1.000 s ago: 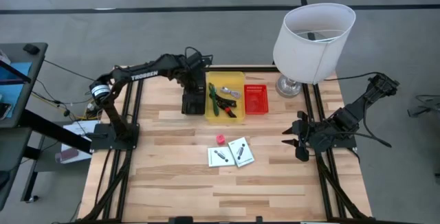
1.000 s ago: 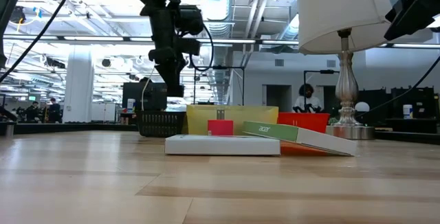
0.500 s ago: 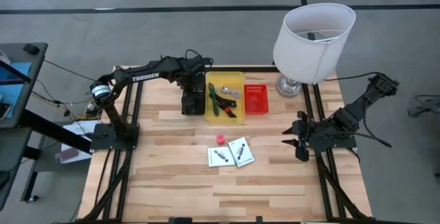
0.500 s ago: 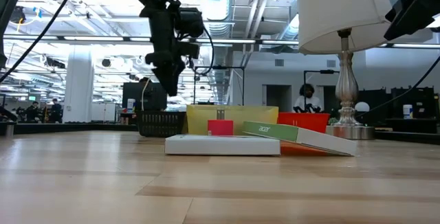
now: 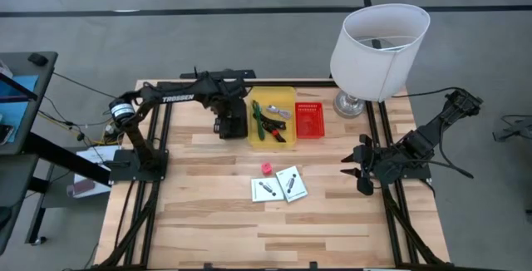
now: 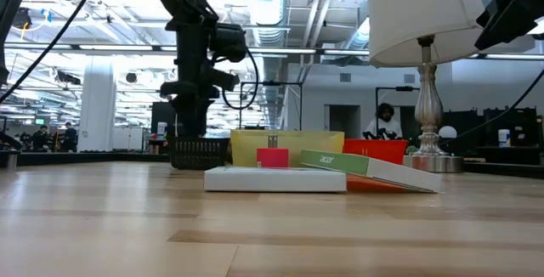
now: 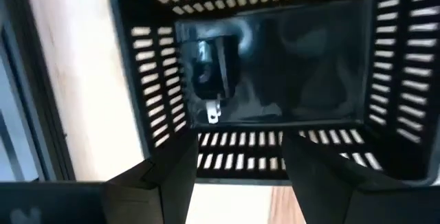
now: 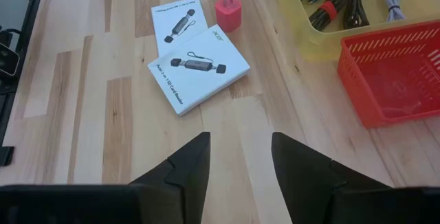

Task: Pick and place items into bin
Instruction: Put the pink charger adapter into the black bin

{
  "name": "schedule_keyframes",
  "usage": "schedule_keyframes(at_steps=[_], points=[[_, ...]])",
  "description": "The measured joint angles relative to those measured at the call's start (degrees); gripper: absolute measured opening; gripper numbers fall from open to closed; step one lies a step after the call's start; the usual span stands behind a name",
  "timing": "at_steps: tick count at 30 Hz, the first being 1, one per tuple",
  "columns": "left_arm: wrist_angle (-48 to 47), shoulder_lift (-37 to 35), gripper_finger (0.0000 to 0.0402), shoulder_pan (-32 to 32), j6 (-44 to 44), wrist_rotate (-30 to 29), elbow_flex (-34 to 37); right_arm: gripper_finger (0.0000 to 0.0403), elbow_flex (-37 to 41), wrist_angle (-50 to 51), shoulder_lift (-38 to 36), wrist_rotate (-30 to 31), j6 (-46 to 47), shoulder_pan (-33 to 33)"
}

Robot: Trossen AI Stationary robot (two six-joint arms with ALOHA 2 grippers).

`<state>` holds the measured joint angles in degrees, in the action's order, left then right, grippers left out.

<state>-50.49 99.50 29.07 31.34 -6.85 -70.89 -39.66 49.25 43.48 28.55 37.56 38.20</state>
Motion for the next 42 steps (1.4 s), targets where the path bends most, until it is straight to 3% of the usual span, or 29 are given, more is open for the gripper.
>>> schedule_keyframes(at_steps=[6,16,37,42], points=[[0.6,0.0,0.0204,-2.8,1.4,-1.2,0.0,0.0151,0.0,0.0,0.0,0.0,0.0,0.0],[0.5,0.0,0.0204,-9.8,6.7,-10.4,0.0,0.0151,0.0,0.0,0.0,0.0,0.0,0.0],[-0.4,0.0,0.0204,-33.1,5.8,-12.4,0.0,0.0148,0.0,0.0,0.0,-0.1,0.6,0.0],[2.4,-0.1,0.0204,-36.4,11.1,-13.5,0.0,0.0151,0.0,0.0,0.0,-0.1,1.5,0.0]])
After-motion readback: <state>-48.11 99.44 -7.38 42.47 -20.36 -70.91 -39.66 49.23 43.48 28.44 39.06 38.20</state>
